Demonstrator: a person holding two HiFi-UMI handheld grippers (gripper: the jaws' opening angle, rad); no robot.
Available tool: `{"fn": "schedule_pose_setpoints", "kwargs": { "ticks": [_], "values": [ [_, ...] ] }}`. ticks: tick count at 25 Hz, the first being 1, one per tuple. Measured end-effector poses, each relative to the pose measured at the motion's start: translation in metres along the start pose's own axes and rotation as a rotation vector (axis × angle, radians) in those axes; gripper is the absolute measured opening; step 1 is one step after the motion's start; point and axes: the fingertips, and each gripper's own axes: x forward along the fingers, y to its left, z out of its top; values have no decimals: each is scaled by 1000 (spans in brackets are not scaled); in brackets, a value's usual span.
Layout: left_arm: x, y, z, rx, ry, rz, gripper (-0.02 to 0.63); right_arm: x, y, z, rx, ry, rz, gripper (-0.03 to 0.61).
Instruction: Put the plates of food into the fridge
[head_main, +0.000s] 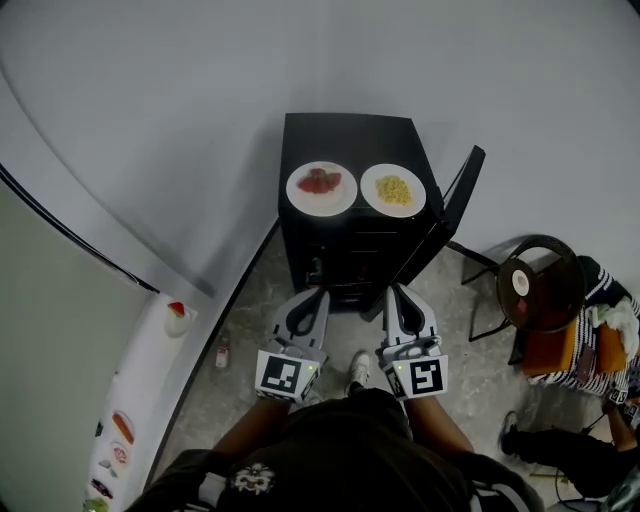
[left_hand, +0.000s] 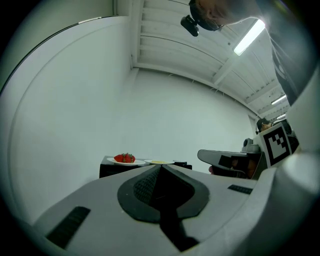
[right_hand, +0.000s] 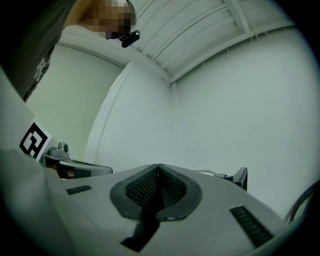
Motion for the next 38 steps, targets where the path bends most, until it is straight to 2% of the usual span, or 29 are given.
{"fn": "schedule_pose_setpoints", "kwargs": {
  "ticks": [13, 15, 17, 20, 23, 25, 30, 34, 38],
  "values": [
    [56, 9, -3, -18, 30, 80, 21, 48, -56, -41, 345, 148, 81, 26],
    [66, 8, -4, -13, 37, 96, 21, 54, -67, -47, 454, 170, 94, 54],
    [75, 7, -5, -7, 48, 110, 21, 60, -78, -54, 609, 190, 103, 106],
    [86, 5, -9, 26, 67, 124, 21, 71, -97, -63, 837, 201, 103, 115],
    [97, 3, -8, 42, 72, 146, 21, 83, -111, -66, 985, 203, 105, 123],
    [101, 2, -7, 40, 75, 168, 21, 90, -117, -67, 1028, 205, 104, 130],
    [111, 3, -8, 42, 90, 188, 21, 104, -126, -72, 1051, 239, 85, 132],
    [114, 8, -8, 25, 95, 181, 21, 112, -131, -84, 1169, 270, 42, 146],
    [118, 11, -7, 38, 98, 138, 21, 117, -133, -90, 1298, 291, -3, 152]
  ]
}}
